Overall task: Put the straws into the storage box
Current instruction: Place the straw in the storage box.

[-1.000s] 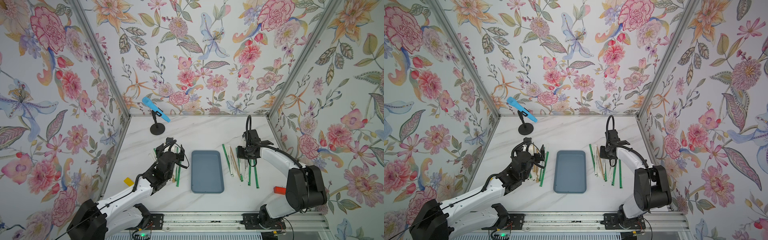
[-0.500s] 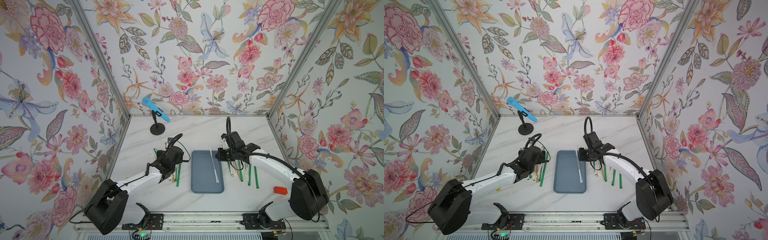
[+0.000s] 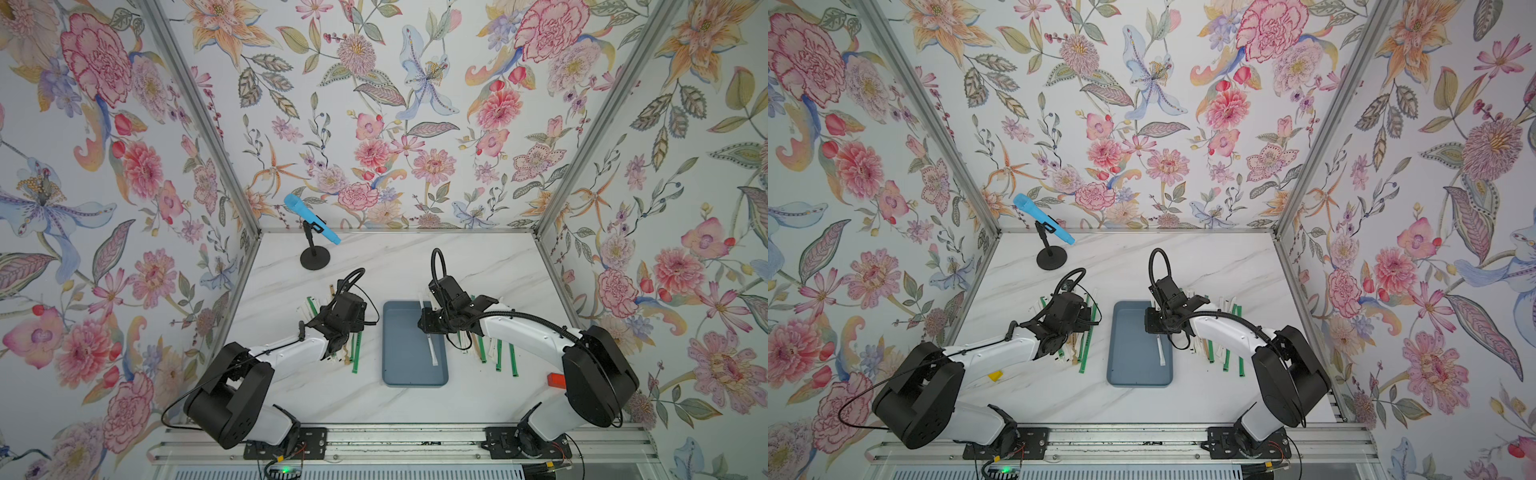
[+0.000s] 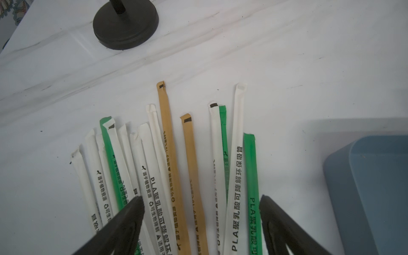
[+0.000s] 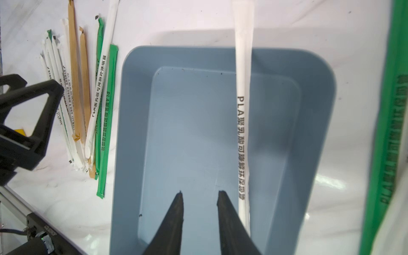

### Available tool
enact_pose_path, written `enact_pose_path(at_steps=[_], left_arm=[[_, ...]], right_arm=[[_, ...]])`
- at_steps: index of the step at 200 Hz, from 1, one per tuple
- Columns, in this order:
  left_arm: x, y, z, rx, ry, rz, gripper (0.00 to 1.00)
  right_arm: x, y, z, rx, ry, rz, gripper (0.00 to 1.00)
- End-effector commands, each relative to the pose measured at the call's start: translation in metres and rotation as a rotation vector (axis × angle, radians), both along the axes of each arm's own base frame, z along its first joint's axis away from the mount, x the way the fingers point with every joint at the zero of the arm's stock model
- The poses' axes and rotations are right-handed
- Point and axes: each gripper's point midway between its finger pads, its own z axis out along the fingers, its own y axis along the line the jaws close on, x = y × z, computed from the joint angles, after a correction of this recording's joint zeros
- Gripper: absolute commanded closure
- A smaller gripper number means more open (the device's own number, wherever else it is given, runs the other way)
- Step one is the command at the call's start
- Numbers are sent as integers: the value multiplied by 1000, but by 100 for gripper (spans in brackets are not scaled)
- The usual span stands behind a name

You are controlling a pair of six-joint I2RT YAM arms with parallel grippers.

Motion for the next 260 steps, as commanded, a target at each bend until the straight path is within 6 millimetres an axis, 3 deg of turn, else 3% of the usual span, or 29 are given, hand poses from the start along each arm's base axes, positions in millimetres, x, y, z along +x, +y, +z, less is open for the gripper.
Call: enact_pose_path(at_steps=[1,33,65,101,121,196,226,260], left_arm=[[-2,-3,-12,-14,35,-14,18],[-1,-3,-11,-18,32,-12,18],[-1,0,-7,-6,24,-9,20],[-4,3,-11,1,34,-8,22],[-5,6,-12,4,36,-2,22],[-9,10,-11,-6,31,4,21],[-8,9,-12,-13,32,1,21],[-7,5,-16,-18,39,-10,21]], right_arm=[[5,-7,-18,-84,-13,10,66],[6,-12,-41,-167,1,27,61],[11,-22,-50,-236,-24,19,61],[9,-13,-65,-232,26,52,89],[4,-7,-64,-209,40,55,96],[-20,-1,-32,-91,79,-5,93],[-34,-5,-35,-98,118,-18,89],[-44,-15,-56,-144,163,-31,88]])
